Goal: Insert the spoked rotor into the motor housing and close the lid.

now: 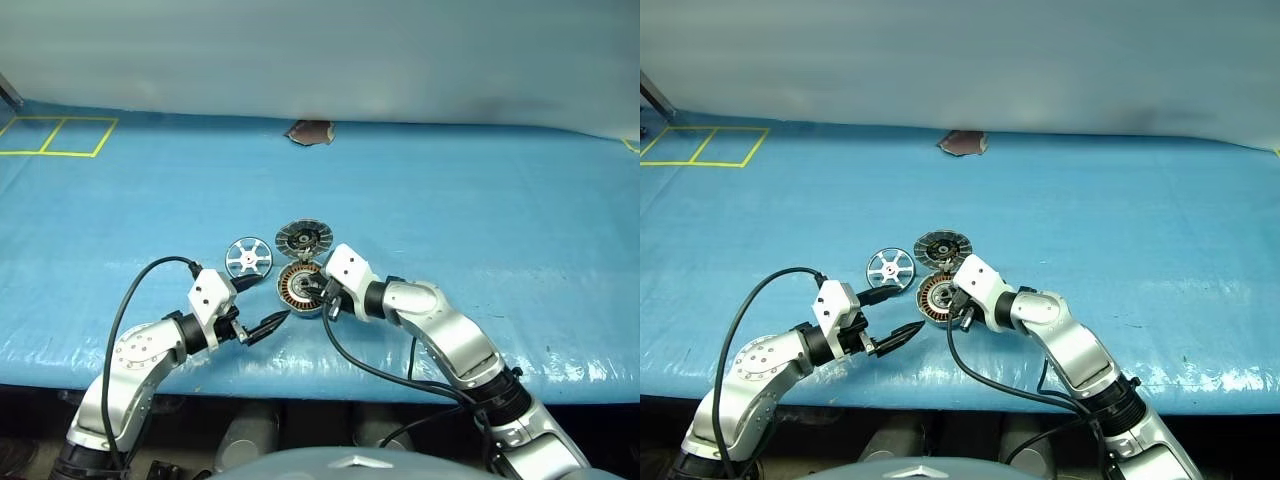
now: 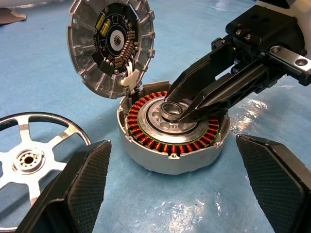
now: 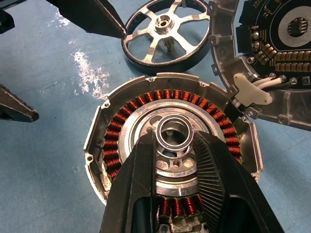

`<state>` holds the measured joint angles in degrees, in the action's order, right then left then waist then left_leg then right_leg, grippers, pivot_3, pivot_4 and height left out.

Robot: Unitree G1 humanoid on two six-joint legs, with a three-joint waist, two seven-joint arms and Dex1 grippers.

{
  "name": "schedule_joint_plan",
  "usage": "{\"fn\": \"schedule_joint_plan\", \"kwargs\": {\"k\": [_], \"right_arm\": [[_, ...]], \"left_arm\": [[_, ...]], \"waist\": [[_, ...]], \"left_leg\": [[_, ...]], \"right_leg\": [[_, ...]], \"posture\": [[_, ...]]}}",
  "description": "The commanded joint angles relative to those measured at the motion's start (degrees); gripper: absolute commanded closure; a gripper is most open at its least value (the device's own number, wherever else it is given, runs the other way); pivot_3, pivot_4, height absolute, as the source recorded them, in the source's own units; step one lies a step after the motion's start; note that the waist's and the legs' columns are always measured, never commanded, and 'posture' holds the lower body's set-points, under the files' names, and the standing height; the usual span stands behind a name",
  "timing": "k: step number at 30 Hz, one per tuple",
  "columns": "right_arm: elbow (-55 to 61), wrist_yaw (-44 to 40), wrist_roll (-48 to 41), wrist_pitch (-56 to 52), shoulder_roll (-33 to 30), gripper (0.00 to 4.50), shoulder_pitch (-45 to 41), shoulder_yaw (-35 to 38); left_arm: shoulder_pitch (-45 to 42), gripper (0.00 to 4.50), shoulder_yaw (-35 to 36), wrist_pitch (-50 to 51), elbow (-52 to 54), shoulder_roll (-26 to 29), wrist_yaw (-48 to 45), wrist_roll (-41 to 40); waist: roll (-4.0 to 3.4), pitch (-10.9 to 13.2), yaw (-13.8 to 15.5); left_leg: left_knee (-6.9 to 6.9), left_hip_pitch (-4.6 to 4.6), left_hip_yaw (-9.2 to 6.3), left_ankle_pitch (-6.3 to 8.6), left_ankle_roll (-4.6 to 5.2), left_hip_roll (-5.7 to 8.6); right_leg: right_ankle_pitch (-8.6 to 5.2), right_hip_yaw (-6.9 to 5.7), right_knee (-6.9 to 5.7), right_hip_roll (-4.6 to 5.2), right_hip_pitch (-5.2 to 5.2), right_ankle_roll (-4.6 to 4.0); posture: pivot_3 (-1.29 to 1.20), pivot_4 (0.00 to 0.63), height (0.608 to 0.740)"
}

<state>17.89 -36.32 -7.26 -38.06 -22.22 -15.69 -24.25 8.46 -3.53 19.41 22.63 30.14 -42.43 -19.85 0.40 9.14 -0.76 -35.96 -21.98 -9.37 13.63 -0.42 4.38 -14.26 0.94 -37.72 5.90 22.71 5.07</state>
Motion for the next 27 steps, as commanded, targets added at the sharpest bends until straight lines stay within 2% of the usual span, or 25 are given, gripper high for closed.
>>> {"fn": "schedule_joint_plan", "kwargs": {"k": [1,27], "right_arm": [[1.3,-0.7,-0.2,0.1,-0.2,3.74,0.0,-0.1],[2.2,-0.9,0.9,1.1,0.3,3.74,0.0,0.7]], "left_arm": [[0.1,0.0,0.4,-1.1,0.2,0.2,0.3,0.6],[-0.3,0.0,0.3,-1.1,-0.4,-0.1,1.0,2.0]], "waist": [[0.0,0.0,0.0],[0.0,0.0,0.0]], "left_leg": [[0.0,0.0,0.0,0.0,0.0,0.0],[0.0,0.0,0.0,0.0,-0.01,0.0]], "right_leg": [[0.0,0.0,0.0,0.0,0.0,0.0],[0.0,0.0,-0.01,0.0,0.01,0.0]], "posture": [[0.0,0.15,0.74],[0.0,0.15,0.74]]}}
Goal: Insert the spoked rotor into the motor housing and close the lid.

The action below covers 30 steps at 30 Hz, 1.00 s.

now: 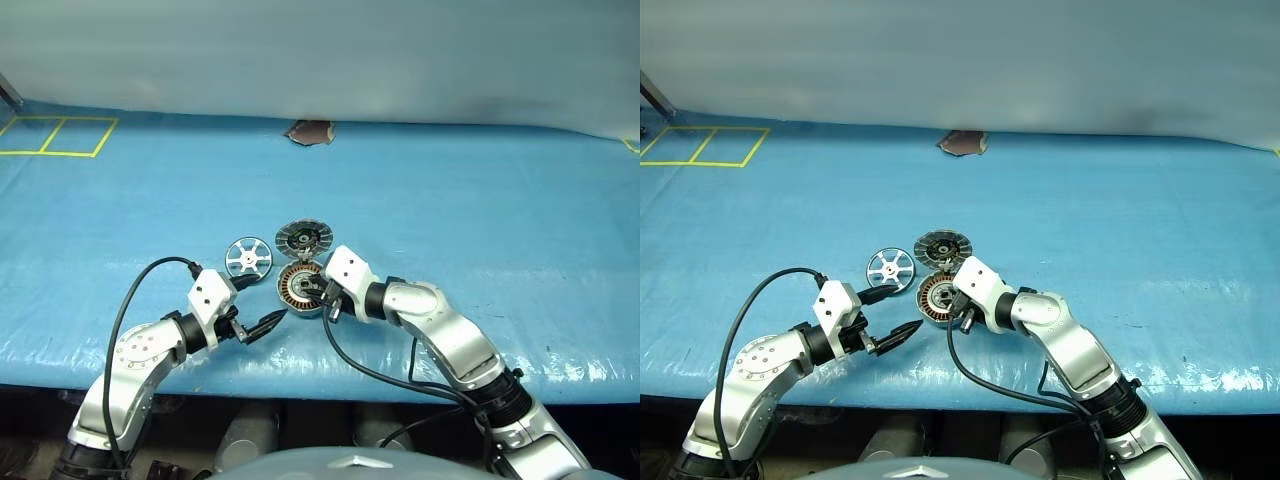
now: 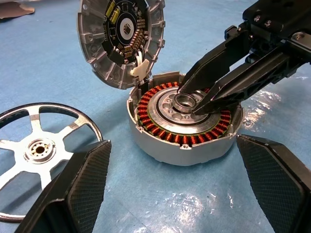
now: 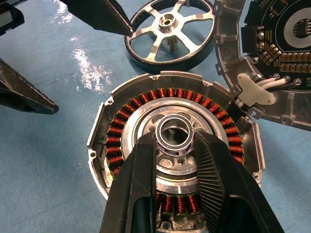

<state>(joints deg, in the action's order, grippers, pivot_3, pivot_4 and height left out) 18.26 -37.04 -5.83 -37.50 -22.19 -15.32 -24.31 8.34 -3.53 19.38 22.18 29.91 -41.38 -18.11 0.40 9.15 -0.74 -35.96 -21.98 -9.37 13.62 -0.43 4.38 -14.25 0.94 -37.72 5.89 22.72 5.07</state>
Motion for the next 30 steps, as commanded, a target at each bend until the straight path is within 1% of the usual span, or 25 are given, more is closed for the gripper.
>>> {"fn": "schedule_joint_plan", "kwargs": {"k": [1,2,4,5,8,18,22,25,26,30], "right_arm": [[1.8,-0.5,-0.7,0.3,0.1,3.74,-0.4,0.7],[1.8,-0.8,-0.8,0.2,-0.1,3.74,-0.3,0.6],[1.9,-0.9,-0.8,0.2,-0.2,3.02,-0.2,0.5],[2.0,-0.7,-0.7,0.5,-0.1,2.76,-0.1,0.6],[2.0,0.2,-0.2,1.2,0.4,1.78,-0.3,0.9],[3.5,0.7,-2.3,1.1,2.2,1.78,-0.9,2.9],[2.1,0.9,-2.2,1.5,2.9,2.6,-1.0,3.1],[0.5,1.2,-1.7,2.0,3.3,3.62,-1.0,2.9],[0.2,1.4,-1.5,2.1,3.4,3.81,-1.0,2.8],[-0.2,1.4,-1.4,2.2,3.6,3.81,-1.0,2.6]], "left_arm": [[-0.2,0.0,0.2,-1.1,0.1,0.1,0.0,0.2],[-0.2,0.0,0.3,-1.1,0.0,0.1,0.0,0.3],[-0.3,0.0,0.3,-1.1,0.0,0.1,0.0,0.3],[-0.3,0.0,0.3,-1.2,-0.1,0.1,0.0,0.4],[-0.3,0.0,0.3,-1.2,-0.1,0.1,0.0,0.4],[-0.6,0.0,0.0,-1.3,-0.5,0.2,0.1,0.9],[-0.7,0.0,-0.2,-1.5,-0.7,0.2,0.2,1.4],[-0.7,0.0,-0.2,-1.6,-0.9,0.0,0.2,1.9],[-0.7,0.0,-0.2,-1.7,-0.9,0.0,0.2,2.0],[-0.6,0.0,-0.2,-1.8,-1.1,0.0,0.3,2.3]], "waist": [[0.0,0.0,0.0],[0.0,0.0,0.0],[0.0,0.0,0.0],[0.0,0.0,0.0],[0.0,0.0,0.0],[0.0,0.0,0.0],[0.0,0.0,0.0],[-0.01,0.0,0.0],[-0.01,0.0,0.0],[-0.01,0.0,0.0]], "left_leg": [[0.0,0.0,0.0,0.0,0.0,0.0],[0.0,0.0,0.0,0.0,0.0,0.0],[0.0,0.0,0.0,0.0,0.0,0.0],[0.0,0.0,0.0,0.0,0.0,0.0],[0.0,0.0,0.0,0.0,0.0,0.0],[0.0,0.0,0.0,0.0,0.0,0.0],[0.0,0.0,0.0,0.0,0.0,0.0],[0.0,0.0,0.0,0.0,0.0,0.01],[0.0,0.0,0.0,0.0,-0.01,0.01],[0.0,0.0,0.0,0.0,-0.01,0.01]], "right_leg": [[0.0,0.0,0.0,0.0,0.0,0.0],[0.0,0.0,0.0,0.0,0.0,0.0],[0.0,0.0,0.0,0.0,0.0,0.0],[0.0,0.0,0.0,0.0,0.0,0.0],[0.0,0.0,0.0,-0.01,0.0,0.0],[0.0,0.0,-0.01,-0.01,0.01,0.0],[0.0,0.0,-0.01,-0.01,0.01,0.0],[0.0,0.0,-0.01,-0.02,0.01,0.0],[0.0,0.0,-0.01,-0.02,0.02,-0.01],[0.0,0.0,-0.01,-0.03,0.01,-0.01]], "posture": [[0.0,0.15,0.74],[0.0,0.15,0.74],[0.0,0.15,0.74],[0.0,0.15,0.74],[0.0,0.15,0.74],[0.0,0.15,0.74],[0.0,0.15,0.74],[0.0,0.15,0.74],[0.0,0.15,0.74],[0.0,0.15,0.74]]}}
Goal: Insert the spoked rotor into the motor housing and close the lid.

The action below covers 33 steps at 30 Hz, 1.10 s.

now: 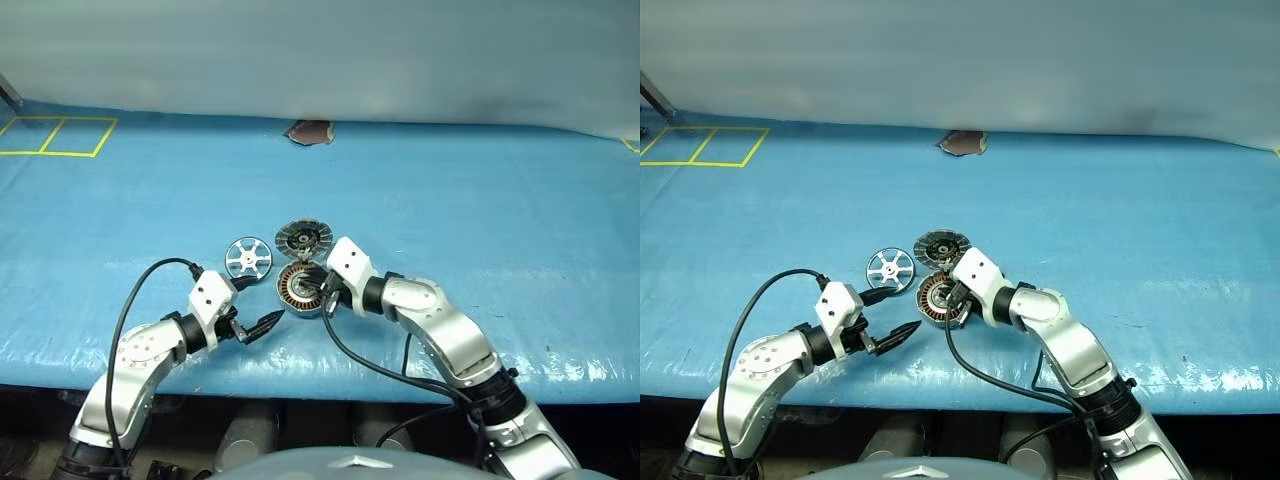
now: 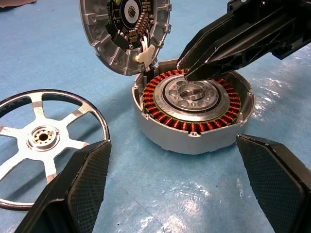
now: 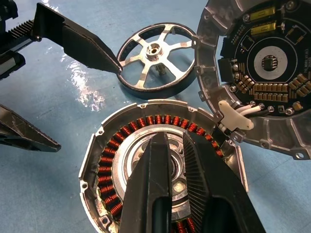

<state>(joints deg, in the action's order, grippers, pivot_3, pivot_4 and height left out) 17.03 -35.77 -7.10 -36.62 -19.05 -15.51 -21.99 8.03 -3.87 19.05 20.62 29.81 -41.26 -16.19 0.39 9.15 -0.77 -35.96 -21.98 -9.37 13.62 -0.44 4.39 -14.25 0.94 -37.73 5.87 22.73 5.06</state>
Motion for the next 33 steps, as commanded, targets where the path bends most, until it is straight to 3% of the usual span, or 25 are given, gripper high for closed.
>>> {"fn": "schedule_joint_plan", "kwargs": {"k": [1,33], "right_arm": [[1.0,0.1,-0.2,1.3,0.5,3.81,-0.8,0.3],[-1.1,0.5,4.5,1.3,-1.1,3.81,-0.2,-3.1]], "left_arm": [[-0.3,0.0,0.2,-1.5,0.4,0.1,0.2,0.5],[0.4,0.0,0.2,-1.5,-0.2,-0.3,1.0,1.7]], "waist": [[0.0,0.0,0.0],[0.0,0.0,0.0]], "left_leg": [[0.0,0.0,0.0,0.0,0.0,0.0],[0.0,0.19,0.0,-0.01,-0.03,-0.01]], "right_leg": [[0.0,0.0,0.0,0.0,0.0,0.0],[0.0,0.0,-0.01,-0.04,-0.02,0.0]], "posture": [[0.0,0.15,0.74],[0.0,0.15,0.74]]}}
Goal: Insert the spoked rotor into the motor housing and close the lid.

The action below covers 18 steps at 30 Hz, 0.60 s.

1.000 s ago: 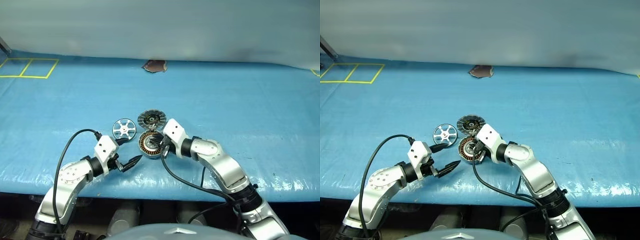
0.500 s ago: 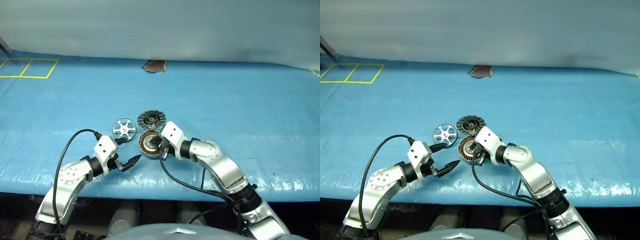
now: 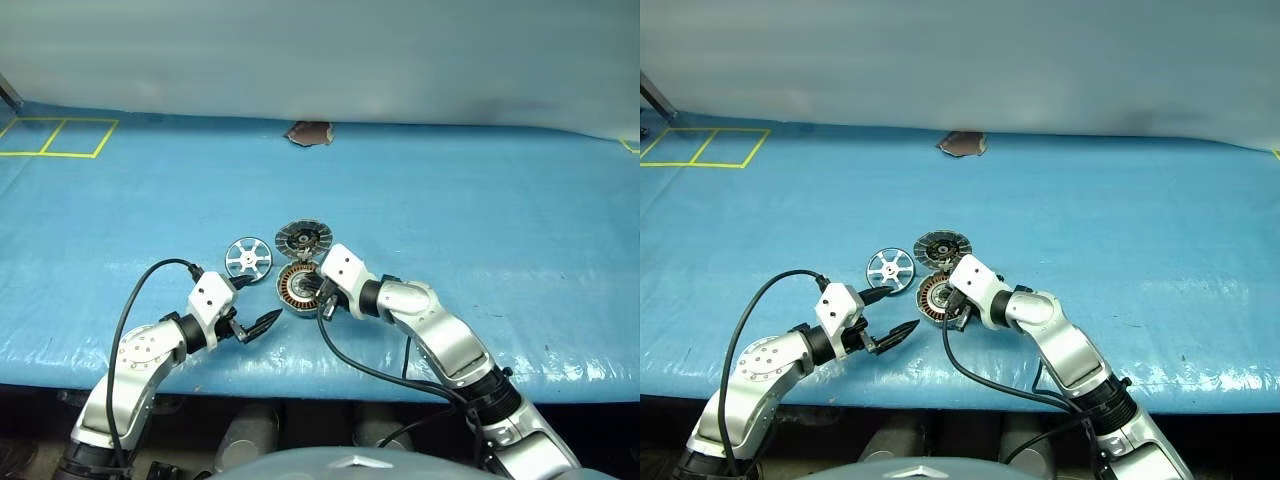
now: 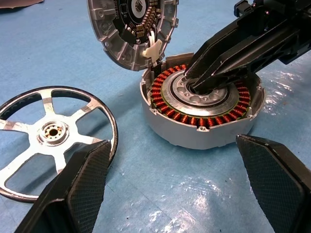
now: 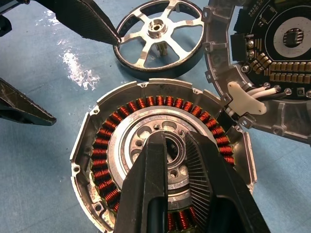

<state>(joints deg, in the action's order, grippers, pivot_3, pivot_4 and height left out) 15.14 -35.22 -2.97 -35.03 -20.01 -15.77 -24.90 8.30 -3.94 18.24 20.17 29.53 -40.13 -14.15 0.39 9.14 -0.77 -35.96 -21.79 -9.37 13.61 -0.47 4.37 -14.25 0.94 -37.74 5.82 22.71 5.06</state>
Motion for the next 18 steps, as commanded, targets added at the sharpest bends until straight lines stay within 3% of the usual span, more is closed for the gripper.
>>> {"fn": "schedule_joint_plan", "kwargs": {"k": [1,8,18], "right_arm": [[1.1,0.1,0.2,-0.2,0.1,3.81,-0.1,0.1],[5.3,0.0,-2.8,-1.0,1.2,3.81,-0.4,2.9],[8.1,-1.8,-5.0,-0.1,-1.9,3.81,2.5,5.2]], "left_arm": [[0.2,0.0,0.3,-0.7,0.3,0.0,-0.1,-0.3],[-0.4,0.0,2.1,1.0,0.8,-1.9,1.7,-2.4],[-3.2,0.0,4.7,4.2,0.9,-2.2,4.2,-4.7]], "waist": [[0.0,0.0,0.0],[0.0,0.0,0.0],[0.0,0.0,0.0]], "left_leg": [[0.0,0.0,0.0,0.0,0.0,0.0],[0.01,-0.07,-0.01,0.0,0.0,-0.01],[0.01,-0.09,-0.01,0.0,-0.01,0.01]], "right_leg": [[0.0,0.0,0.0,0.0,0.0,0.0],[0.02,0.02,0.0,0.0,0.0,-0.02],[0.01,0.02,0.0,-0.02,-0.03,-0.01]], "posture": [[0.0,0.15,0.74],[0.0,0.15,0.74],[0.0,0.15,0.74]]}}
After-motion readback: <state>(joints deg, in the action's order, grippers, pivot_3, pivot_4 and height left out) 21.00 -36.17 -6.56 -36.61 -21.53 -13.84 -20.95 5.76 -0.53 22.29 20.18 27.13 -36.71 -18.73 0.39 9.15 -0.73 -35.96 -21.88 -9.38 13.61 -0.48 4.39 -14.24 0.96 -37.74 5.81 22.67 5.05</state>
